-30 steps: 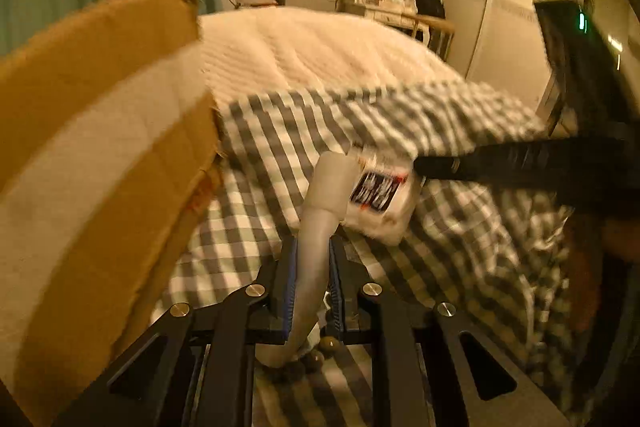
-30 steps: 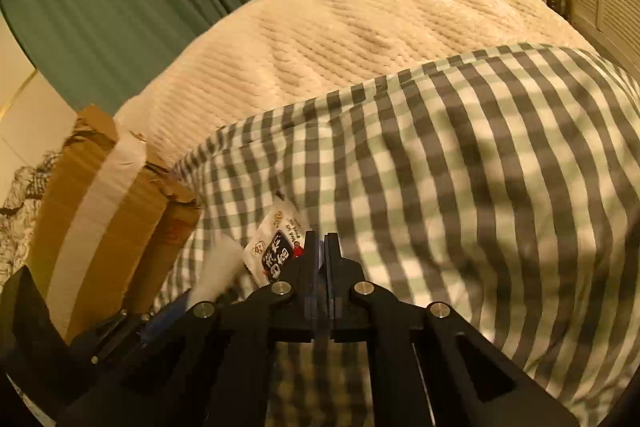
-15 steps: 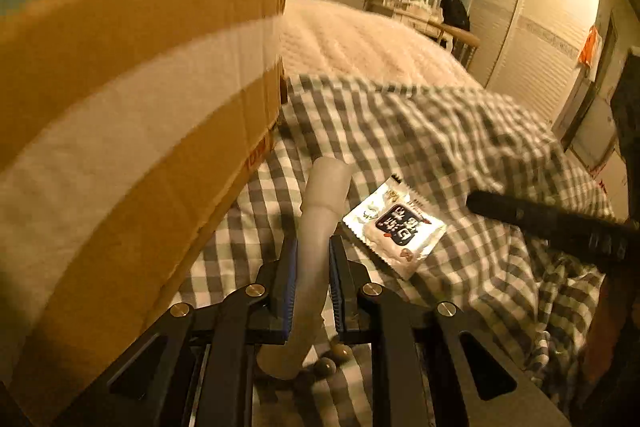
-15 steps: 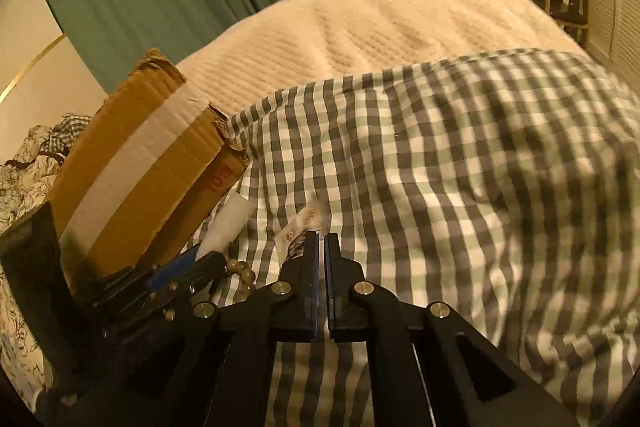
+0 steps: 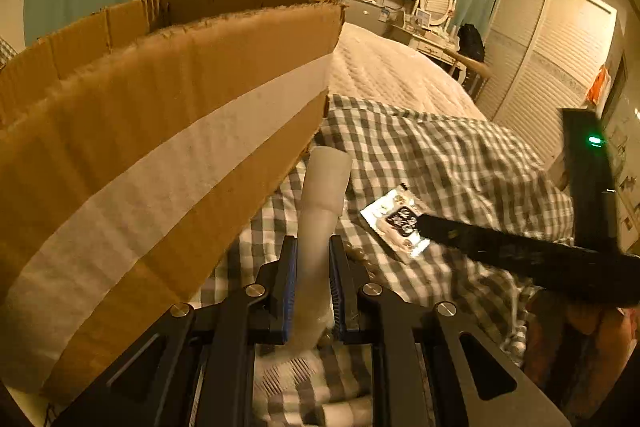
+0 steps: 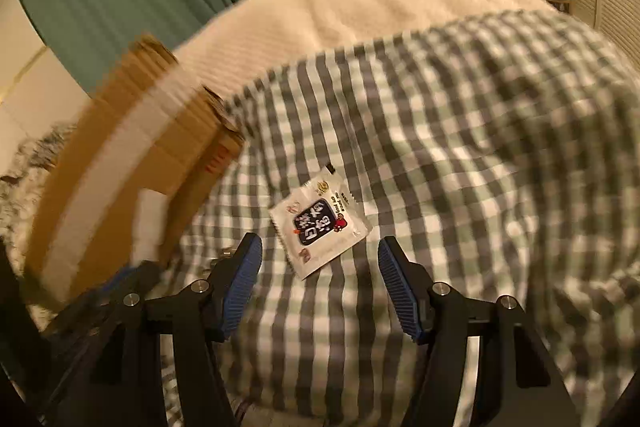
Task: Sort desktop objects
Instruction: 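Grasp the white sachet with the right gripper while the left gripper holds the tube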
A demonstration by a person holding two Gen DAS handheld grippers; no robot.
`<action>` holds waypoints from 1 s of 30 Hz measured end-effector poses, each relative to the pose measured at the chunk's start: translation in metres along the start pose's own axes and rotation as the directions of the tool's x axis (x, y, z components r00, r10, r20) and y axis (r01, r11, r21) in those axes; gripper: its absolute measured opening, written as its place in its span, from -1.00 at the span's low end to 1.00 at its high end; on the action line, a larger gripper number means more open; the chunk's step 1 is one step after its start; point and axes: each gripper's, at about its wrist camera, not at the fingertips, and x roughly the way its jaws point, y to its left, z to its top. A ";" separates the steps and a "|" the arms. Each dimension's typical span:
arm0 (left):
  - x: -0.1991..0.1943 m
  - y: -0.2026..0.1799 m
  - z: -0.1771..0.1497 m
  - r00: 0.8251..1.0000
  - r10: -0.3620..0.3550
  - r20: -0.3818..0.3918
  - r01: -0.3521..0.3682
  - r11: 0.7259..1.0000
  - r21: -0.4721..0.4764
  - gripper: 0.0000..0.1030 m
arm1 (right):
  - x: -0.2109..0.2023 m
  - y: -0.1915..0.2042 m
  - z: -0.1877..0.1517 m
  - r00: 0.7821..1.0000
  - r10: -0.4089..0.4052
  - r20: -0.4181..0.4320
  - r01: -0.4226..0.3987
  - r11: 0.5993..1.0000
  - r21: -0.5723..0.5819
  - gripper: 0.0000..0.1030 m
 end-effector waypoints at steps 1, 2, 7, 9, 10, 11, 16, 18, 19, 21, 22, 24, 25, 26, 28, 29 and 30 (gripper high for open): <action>0.006 0.000 0.000 1.000 0.016 -0.001 -0.016 1.000 0.007 -0.71 | 0.013 0.003 0.003 0.999 -0.022 -0.023 0.022 0.999 -0.023 0.18; 0.010 0.002 -0.001 1.000 0.024 -0.006 -0.024 1.000 0.004 -0.71 | 0.021 0.004 0.005 0.999 -0.030 -0.030 0.029 0.999 -0.034 0.18; 0.025 0.005 -0.005 0.999 0.033 -0.043 -0.033 0.999 0.005 -0.71 | 0.053 0.016 0.014 0.992 -0.113 -0.061 0.106 0.988 -0.112 -0.21; 0.020 0.003 -0.006 0.999 0.013 -0.030 -0.013 1.000 0.009 -0.70 | 0.051 0.020 0.015 0.990 -0.134 -0.048 0.126 0.981 -0.147 -0.52; 0.018 0.003 -0.006 1.000 -0.002 -0.026 0.002 1.000 0.002 -0.71 | 0.046 0.019 0.015 0.992 -0.121 -0.034 0.115 0.983 -0.143 -0.64; 0.015 0.005 -0.006 1.000 -0.018 -0.025 0.017 1.000 -0.014 -0.71 | 0.041 0.019 0.013 0.993 -0.117 -0.022 0.113 0.983 -0.143 -0.68; -0.010 0.011 -0.005 0.998 -0.063 -0.011 0.062 0.996 -0.071 -0.71 | 0.000 0.021 -0.011 0.991 -0.126 0.048 0.132 0.979 -0.157 -0.77; -0.027 0.010 -0.004 0.995 -0.098 0.012 0.098 0.992 -0.082 -0.71 | -0.024 0.022 -0.019 0.989 -0.119 0.082 0.131 0.979 -0.156 -0.86; -0.034 0.009 -0.003 0.994 -0.107 0.023 0.108 0.991 -0.084 -0.71 | -0.035 0.022 -0.024 0.988 -0.121 0.093 0.134 0.979 -0.154 -0.86; -0.051 0.007 -0.001 0.993 -0.114 0.041 0.117 0.990 -0.075 -0.71 | -0.053 0.022 -0.033 0.984 -0.145 0.105 0.160 0.975 -0.153 -0.92; -0.057 0.007 0.000 0.992 -0.115 0.049 0.118 0.990 -0.072 -0.71 | -0.061 0.023 -0.040 0.982 -0.155 0.106 0.171 0.973 -0.154 -0.92; -0.071 0.008 0.003 0.988 -0.136 0.069 0.141 0.987 -0.076 -0.71 | -0.073 0.025 -0.052 0.984 -0.145 0.106 0.160 0.976 -0.151 -0.93; -0.077 0.010 0.005 0.986 -0.145 0.079 0.151 0.985 -0.081 -0.71 | -0.078 0.027 -0.056 0.986 -0.135 0.102 0.149 0.978 -0.146 -0.93; -0.083 0.011 0.009 0.986 -0.140 0.095 0.148 0.986 -0.082 -0.71 | -0.081 0.030 -0.055 0.987 -0.123 0.100 0.136 0.981 -0.137 -0.93; -0.097 0.012 0.020 0.987 -0.087 0.134 0.098 0.992 -0.077 -0.71 | -0.102 0.037 -0.060 0.988 -0.100 0.115 0.113 0.987 -0.112 -0.93; -0.104 0.015 0.031 0.987 -0.076 0.142 0.091 0.991 -0.098 -0.71 | -0.104 0.039 -0.056 0.988 -0.094 0.124 0.107 0.988 -0.107 -0.93; -0.109 0.020 0.038 0.986 -0.072 0.152 0.089 0.989 -0.114 -0.71 | -0.111 0.043 -0.049 0.987 -0.080 0.139 0.095 0.990 -0.104 -0.93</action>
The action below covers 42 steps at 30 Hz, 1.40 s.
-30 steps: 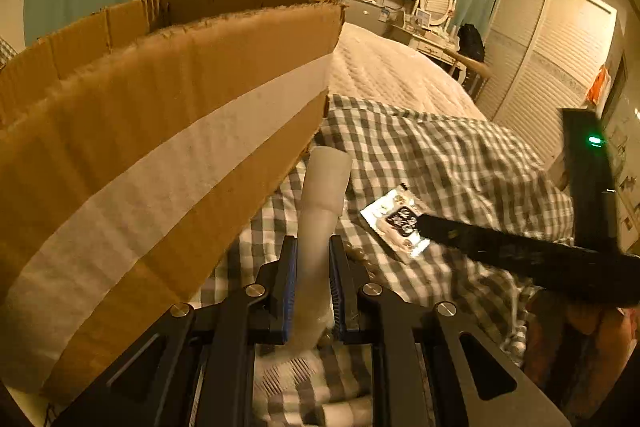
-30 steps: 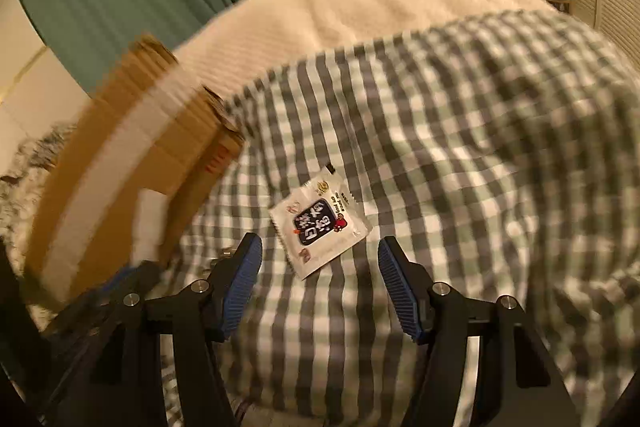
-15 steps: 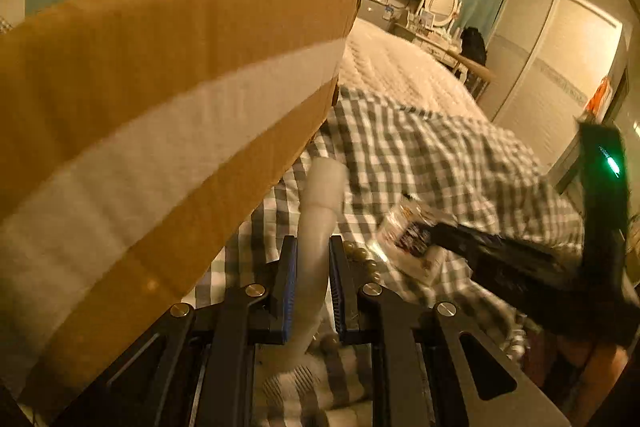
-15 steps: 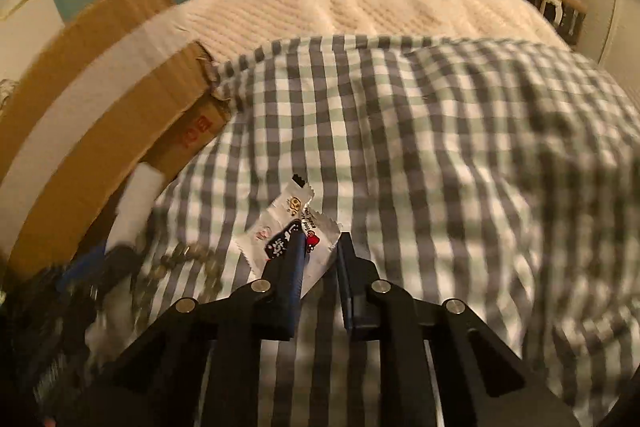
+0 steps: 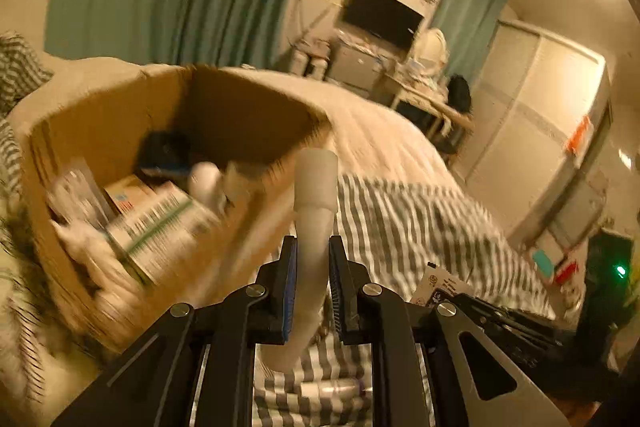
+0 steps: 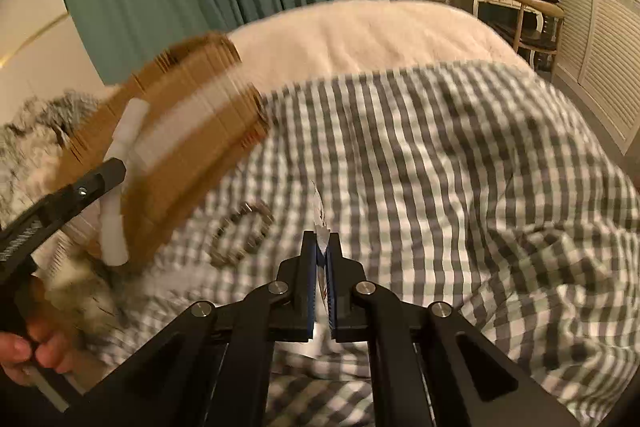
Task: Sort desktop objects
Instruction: 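Grasp the white sachet with the right gripper while the left gripper holds the tube, then drop the white tube and sachet into the cardboard box with both grippers, then grasp the white-purple tube with the right gripper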
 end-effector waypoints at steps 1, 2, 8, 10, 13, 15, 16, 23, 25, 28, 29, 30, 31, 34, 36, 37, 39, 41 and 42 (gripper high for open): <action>-0.006 0.005 0.013 1.000 0.004 0.022 -0.004 1.000 -0.012 -0.71 | -0.010 0.008 0.011 0.999 0.035 0.025 -0.035 0.999 0.002 -0.93; -0.009 0.009 0.021 0.999 0.010 0.035 -0.009 1.000 -0.009 -0.71 | -0.011 0.017 0.019 0.998 0.058 0.039 -0.058 0.998 -0.001 -0.93; -0.013 0.065 0.053 0.979 0.190 0.076 -0.192 0.981 0.022 -0.70 | -0.019 0.091 0.081 0.945 0.319 0.076 -0.316 0.947 -0.057 -0.93; -0.011 0.089 0.039 0.965 0.249 0.083 -0.251 0.968 0.022 -0.63 | -0.003 0.114 0.094 0.917 0.395 0.057 -0.392 0.918 -0.055 -0.93; 0.000 0.108 0.028 0.964 0.261 0.047 -0.263 0.964 0.035 -0.37 | 0.029 0.141 0.102 0.921 0.387 0.050 -0.383 0.921 -0.070 -0.71; 0.003 0.112 0.030 0.971 0.237 0.034 -0.238 0.971 0.024 0.32 | 0.038 0.148 0.099 0.927 0.370 0.064 -0.366 0.928 -0.072 0.54; 0.002 0.112 0.031 0.970 0.240 0.046 -0.241 0.970 0.019 0.54 | 0.041 0.146 0.096 0.926 0.366 0.094 -0.361 0.930 -0.063 0.61; -0.010 0.095 0.024 0.980 0.185 0.078 -0.188 0.982 0.032 0.83 | 0.016 0.114 0.069 0.957 0.254 0.138 -0.235 0.962 -0.142 0.61; -0.015 0.086 0.024 0.982 0.173 0.070 -0.176 0.983 0.048 0.83 | 0.005 0.102 0.056 0.969 0.219 0.113 -0.201 0.967 -0.154 0.57; -0.024 0.070 0.019 0.983 0.173 0.053 -0.176 0.982 0.064 0.83 | -0.012 0.085 0.035 0.969 0.242 0.053 -0.233 0.963 -0.133 0.55; -0.029 0.064 0.015 0.986 0.160 0.049 -0.163 0.985 0.063 0.83 | -0.019 0.079 0.026 0.969 0.242 0.043 -0.235 0.963 -0.132 0.53; -0.033 0.057 0.012 0.989 0.142 0.044 -0.145 0.987 0.063 0.83 | -0.023 0.076 0.020 0.972 0.231 0.036 -0.224 0.965 -0.139 0.49; -0.036 0.051 0.008 0.991 0.129 0.039 -0.131 0.989 0.067 0.83 | -0.028 0.072 0.013 0.977 0.210 0.037 -0.202 0.968 -0.150 0.46; -0.041 0.026 -0.009 0.993 0.118 0.028 -0.121 0.986 0.114 0.83 | -0.036 0.046 0.000 0.987 0.155 0.041 -0.149 0.980 -0.131 0.21; -0.039 0.011 -0.025 0.992 0.130 0.001 -0.128 0.978 0.163 0.83 | -0.035 0.028 -0.003 0.991 0.130 0.040 -0.125 0.986 -0.113 -0.30; -0.036 0.003 -0.033 0.992 0.125 -0.021 -0.119 0.976 0.184 0.83 | -0.030 0.020 -0.005 0.993 0.119 0.022 -0.116 0.987 -0.111 -0.40; -0.034 -0.009 -0.046 0.984 0.176 0.007 -0.173 0.958 0.228 0.83 | -0.017 0.009 -0.007 0.994 0.109 -0.010 -0.109 0.987 -0.116 -0.49; -0.031 -0.019 -0.059 0.987 0.160 -0.001 -0.155 0.957 0.245 0.83 | 0.003 0.005 -0.009 0.993 0.107 -0.042 -0.112 0.983 -0.148 -0.50; -0.031 -0.020 -0.063 0.991 0.130 -0.013 -0.124 0.966 0.227 0.83 | 0.012 0.004 -0.010 0.993 0.097 -0.065 -0.107 0.979 -0.174 -0.50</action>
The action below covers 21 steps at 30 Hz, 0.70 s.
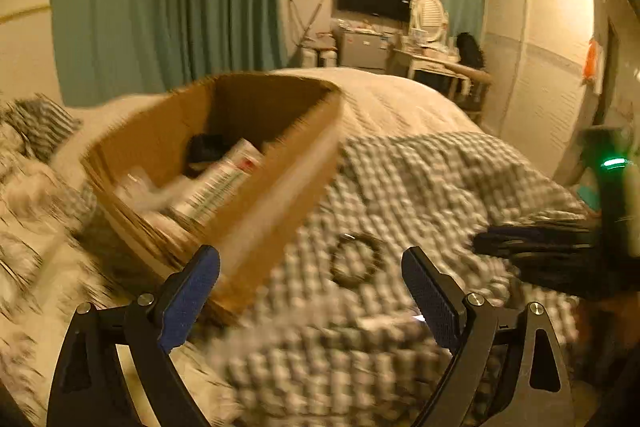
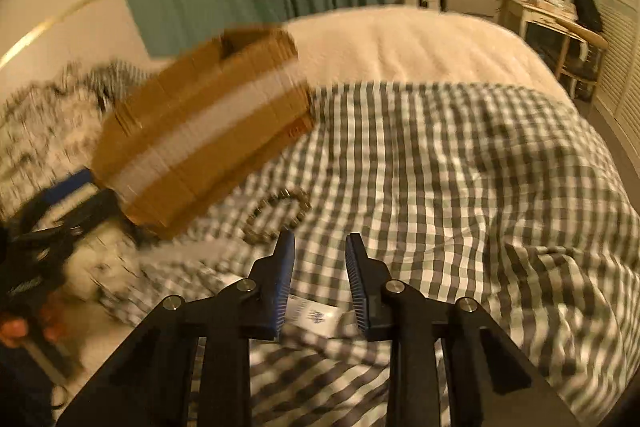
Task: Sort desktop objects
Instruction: 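Grasp the white-purple tube with the right gripper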
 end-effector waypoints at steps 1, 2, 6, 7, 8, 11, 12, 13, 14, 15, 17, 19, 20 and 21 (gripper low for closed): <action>0.001 -0.002 -0.003 0.999 -0.033 -0.007 0.033 0.999 -0.014 0.83 | 0.012 -0.001 -0.002 0.999 -0.004 -0.033 0.003 0.999 -0.032 -0.50; 0.004 -0.006 -0.007 0.998 -0.064 -0.017 0.064 0.998 -0.016 0.83 | 0.024 0.000 -0.004 0.998 0.000 -0.065 -0.004 0.998 -0.056 -0.50; 0.032 -0.025 -0.017 0.994 -0.027 -0.110 0.036 0.996 0.081 0.85 | 0.063 -0.003 -0.021 0.982 0.060 -0.181 -0.074 0.994 -0.075 -0.50; 0.043 -0.026 -0.020 0.988 -0.023 -0.152 0.038 0.995 0.095 0.85 | 0.072 0.000 -0.025 0.975 0.070 -0.209 -0.090 0.992 -0.089 -0.50; 0.056 -0.025 -0.025 0.975 -0.045 -0.217 0.066 0.994 0.092 0.85 | 0.076 0.005 -0.031 0.969 0.097 -0.227 -0.123 0.987 -0.102 -0.50; 0.088 -0.006 -0.045 0.918 -0.072 -0.391 0.079 0.997 0.002 0.85 | 0.080 0.019 -0.035 0.956 0.149 -0.251 -0.188 0.972 -0.140 -0.49; 0.093 0.003 -0.047 0.911 -0.048 -0.410 0.038 0.999 -0.035 0.85 | 0.080 0.022 -0.034 0.955 0.153 -0.254 -0.194 0.970 -0.146 -0.49; 0.095 0.017 -0.046 0.911 -0.040 -0.410 0.000 0.995 -0.096 0.85 | 0.081 0.023 -0.034 0.953 0.155 -0.259 -0.198 0.969 -0.147 -0.48; 0.094 0.026 -0.045 0.915 -0.045 -0.400 -0.013 0.990 -0.142 0.85 | 0.083 0.023 -0.035 0.950 0.160 -0.267 -0.204 0.968 -0.144 -0.44; 0.092 0.038 -0.043 0.923 -0.060 -0.380 -0.021 0.978 -0.206 0.85 | 0.085 0.024 -0.035 0.947 0.163 -0.275 -0.208 0.967 -0.144 -0.39; 0.093 0.048 -0.043 0.927 -0.084 -0.365 -0.013 0.967 -0.255 0.85 | 0.089 0.030 -0.037 0.939 0.165 -0.301 -0.221 0.962 -0.162 -0.09; 0.095 0.046 -0.044 0.925 -0.067 -0.375 -0.025 0.972 -0.236 0.85 | 0.096 0.042 -0.042 0.928 0.144 -0.344 -0.226 0.951 -0.210 0.07; 0.094 0.041 -0.046 0.925 -0.059 -0.375 -0.024 0.977 -0.211 0.85 | 0.100 0.051 -0.046 0.928 0.100 -0.358 -0.200 0.946 -0.256 0.07; 0.093 0.036 -0.047 0.927 -0.056 -0.372 -0.018 0.981 -0.191 0.85 | 0.102 0.057 -0.048 0.931 0.067 -0.359 -0.180 0.939 -0.292 0.07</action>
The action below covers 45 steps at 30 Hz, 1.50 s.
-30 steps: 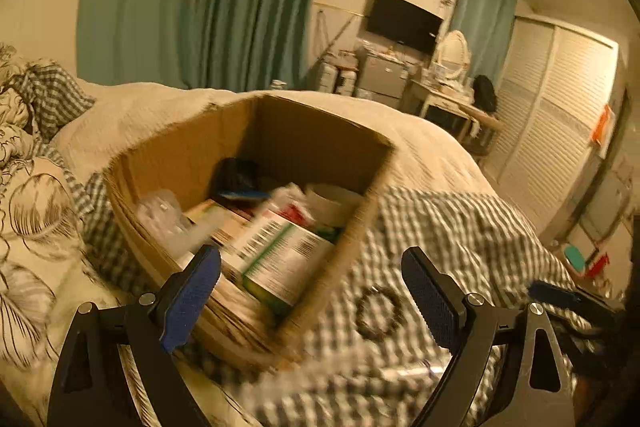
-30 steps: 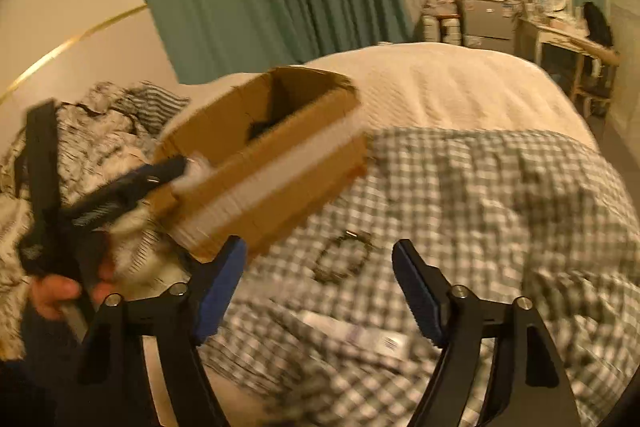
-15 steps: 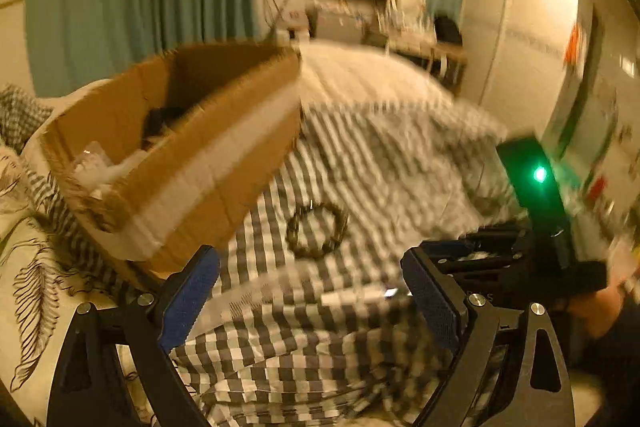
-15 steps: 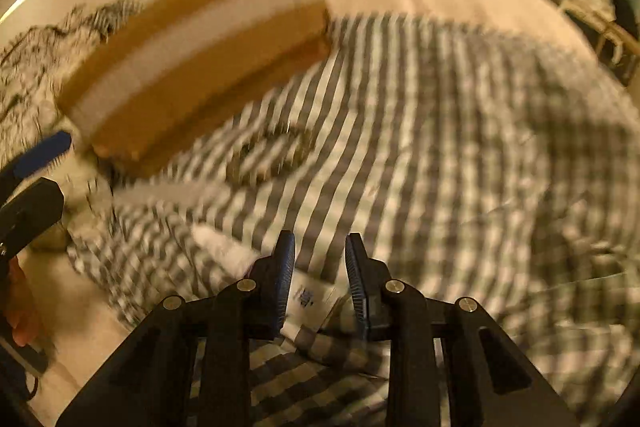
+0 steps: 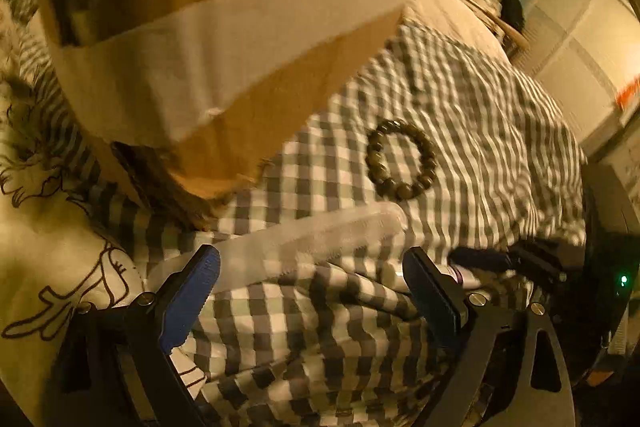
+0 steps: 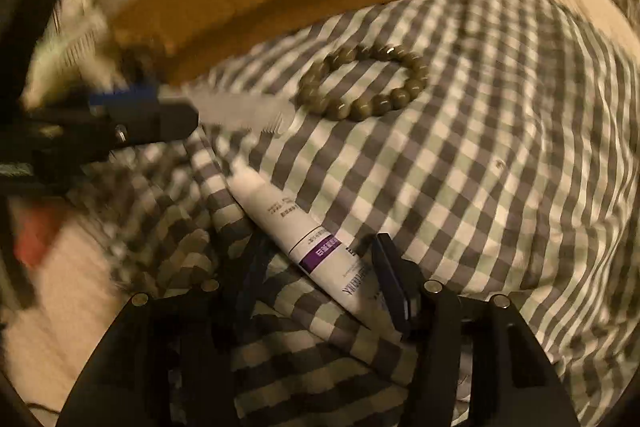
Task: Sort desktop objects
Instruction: 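Grasp the white-purple tube with the right gripper, then grasp the bead bracelet with the left gripper while the right gripper holds the tube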
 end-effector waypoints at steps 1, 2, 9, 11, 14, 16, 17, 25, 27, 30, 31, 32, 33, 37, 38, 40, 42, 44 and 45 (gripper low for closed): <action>0.000 -0.003 -0.001 1.000 0.004 0.003 -0.004 1.000 0.013 0.85 | 0.001 0.004 0.001 1.000 -0.019 -0.005 0.019 1.000 -0.017 0.06; -0.001 -0.004 -0.002 1.000 0.010 0.006 -0.010 1.000 0.017 0.85 | 0.001 0.003 0.001 1.000 -0.020 -0.006 0.020 1.000 -0.008 -0.04; -0.004 -0.013 -0.008 1.000 0.000 0.017 -0.002 0.997 0.074 0.85 | -0.062 -0.028 -0.015 0.958 -0.199 0.205 0.146 0.958 0.247 -0.80; -0.001 -0.027 -0.011 1.000 0.019 0.013 -0.021 0.990 0.139 0.85 | -0.083 -0.045 -0.022 0.942 -0.200 0.269 0.101 0.935 0.341 -0.80; -0.003 -0.048 -0.013 0.999 -0.034 0.019 0.029 0.970 0.240 0.85 | -0.093 -0.063 -0.031 0.935 -0.200 0.295 0.061 0.906 0.419 -0.80; -0.003 -0.066 -0.012 0.997 -0.065 0.038 0.051 0.950 0.308 0.85 | -0.098 -0.075 -0.033 0.930 -0.183 0.318 0.018 0.889 0.458 -0.80; 0.001 -0.078 -0.008 0.996 -0.065 0.055 0.042 0.938 0.344 0.85 | -0.102 -0.079 -0.033 0.925 -0.182 0.333 0.004 0.881 0.472 -0.80; 0.077 -0.090 0.053 1.000 0.001 -0.010 0.002 0.956 0.293 0.85 | -0.100 -0.089 -0.026 0.909 -0.188 0.372 -0.033 0.857 0.514 -0.79; 0.096 -0.079 0.059 0.999 -0.006 -0.049 0.018 0.966 0.257 0.83 | -0.096 -0.091 -0.025 0.916 -0.177 0.360 -0.038 0.855 0.517 -0.79; 0.087 -0.073 0.054 0.999 -0.024 -0.026 0.030 0.967 0.252 0.23 | -0.083 -0.090 -0.023 0.935 -0.166 0.315 -0.017 0.863 0.506 -0.79; 0.079 -0.073 0.050 0.999 -0.038 -0.017 0.041 0.965 0.260 -0.05 | -0.079 -0.090 -0.023 0.938 -0.167 0.302 -0.008 0.864 0.503 -0.79; 0.071 -0.072 0.047 0.998 -0.065 -0.010 0.065 0.963 0.262 -0.50 | -0.077 -0.091 -0.024 0.942 -0.167 0.292 -0.003 0.863 0.505 -0.79; 0.063 -0.071 0.043 0.997 -0.079 0.001 0.076 0.962 0.261 -0.79 | -0.074 -0.093 -0.026 0.945 -0.165 0.284 -0.004 0.857 0.515 -0.79; 0.034 -0.069 0.036 0.993 -0.098 0.067 0.077 0.962 0.263 -0.79 | -0.071 -0.097 -0.034 0.949 -0.180 0.259 0.010 0.837 0.547 -0.79; 0.029 -0.067 0.036 0.991 -0.110 0.073 0.087 0.961 0.261 -0.79 | -0.071 -0.096 -0.036 0.949 -0.187 0.253 0.019 0.838 0.546 -0.79; 0.015 -0.059 0.037 0.983 -0.167 0.077 0.144 0.960 0.242 -0.79 | -0.075 -0.090 -0.040 0.947 -0.199 0.252 0.036 0.846 0.532 -0.79; 0.003 -0.058 0.038 0.977 -0.194 0.093 0.167 0.956 0.239 -0.79 | -0.083 -0.082 -0.043 0.934 -0.228 0.274 0.054 0.850 0.523 -0.79; -0.008 -0.060 0.038 0.969 -0.214 0.123 0.179 0.952 0.250 -0.79 | -0.095 -0.077 -0.044 0.924 -0.238 0.300 0.049 0.851 0.523 -0.79; -0.011 -0.067 0.043 0.964 -0.229 0.137 0.188 0.948 0.257 -0.79 | -0.100 -0.074 -0.043 0.920 -0.243 0.308 0.052 0.853 0.519 -0.79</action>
